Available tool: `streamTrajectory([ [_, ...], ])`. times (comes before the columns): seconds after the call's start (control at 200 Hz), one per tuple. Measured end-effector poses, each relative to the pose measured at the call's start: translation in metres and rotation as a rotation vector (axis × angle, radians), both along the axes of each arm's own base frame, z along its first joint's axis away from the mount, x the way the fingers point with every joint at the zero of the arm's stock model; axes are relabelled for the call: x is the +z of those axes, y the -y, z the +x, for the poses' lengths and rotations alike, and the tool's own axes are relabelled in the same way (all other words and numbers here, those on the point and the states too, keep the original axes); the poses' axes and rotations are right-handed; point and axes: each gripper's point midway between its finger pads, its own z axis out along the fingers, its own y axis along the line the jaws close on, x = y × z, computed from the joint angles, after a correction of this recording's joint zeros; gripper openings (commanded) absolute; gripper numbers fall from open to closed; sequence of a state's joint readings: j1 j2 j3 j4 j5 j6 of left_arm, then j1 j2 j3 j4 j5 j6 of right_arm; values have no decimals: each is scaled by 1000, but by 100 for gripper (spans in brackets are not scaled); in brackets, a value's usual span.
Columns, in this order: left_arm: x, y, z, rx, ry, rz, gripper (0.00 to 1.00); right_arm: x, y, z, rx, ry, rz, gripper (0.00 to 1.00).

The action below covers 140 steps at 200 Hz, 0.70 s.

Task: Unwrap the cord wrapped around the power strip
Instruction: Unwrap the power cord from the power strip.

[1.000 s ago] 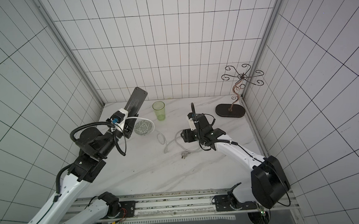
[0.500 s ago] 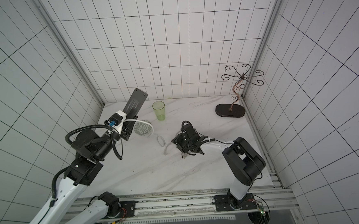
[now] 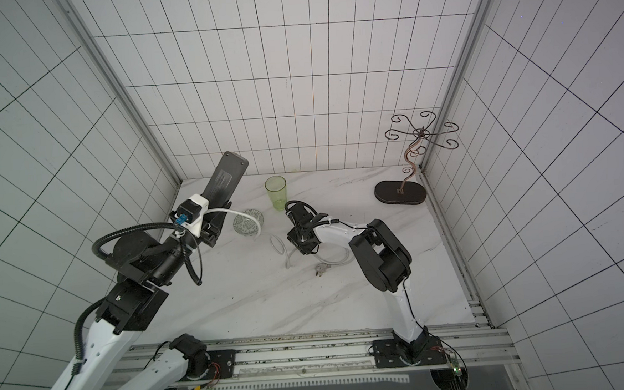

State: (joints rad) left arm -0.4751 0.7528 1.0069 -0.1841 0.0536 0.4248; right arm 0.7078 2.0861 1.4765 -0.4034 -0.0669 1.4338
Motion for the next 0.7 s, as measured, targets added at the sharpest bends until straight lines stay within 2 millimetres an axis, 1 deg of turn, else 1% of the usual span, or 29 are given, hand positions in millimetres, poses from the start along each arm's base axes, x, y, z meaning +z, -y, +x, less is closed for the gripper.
streamTrajectory([
  [0.075,5,-1,-2,1,12,-1,0,-2,7,6,-8,10,-63,37],
  [0.115,7,-1,-2,1,16,-1,0,-3,11,7,-8,12,-94,32],
  [0.155,9,-2,-3,2,21,1,0,-4,15,9,-4,16,-128,26],
  [0.185,10,-2,-4,2,22,3,0,-5,18,10,-2,20,-152,19],
  [0.255,10,-3,-5,3,25,7,0,-7,24,17,3,34,-208,8],
  [0.35,12,-5,-7,12,30,15,0,-6,35,27,20,76,-289,0],
  [0.45,17,-8,-8,28,38,28,0,-4,59,34,44,110,-397,0],
  [0.49,19,-10,-8,36,43,30,0,-2,71,36,49,121,-433,0],
  [0.55,22,-13,-9,50,49,33,0,2,97,34,53,126,-482,0],
  [0.625,23,-16,-9,67,54,36,0,11,139,28,38,122,-535,0],
  [0.63,23,-16,-9,66,54,36,0,12,145,27,32,121,-542,0],
  [0.7,23,-18,-10,78,58,37,0,21,189,18,1,116,-577,0],
])
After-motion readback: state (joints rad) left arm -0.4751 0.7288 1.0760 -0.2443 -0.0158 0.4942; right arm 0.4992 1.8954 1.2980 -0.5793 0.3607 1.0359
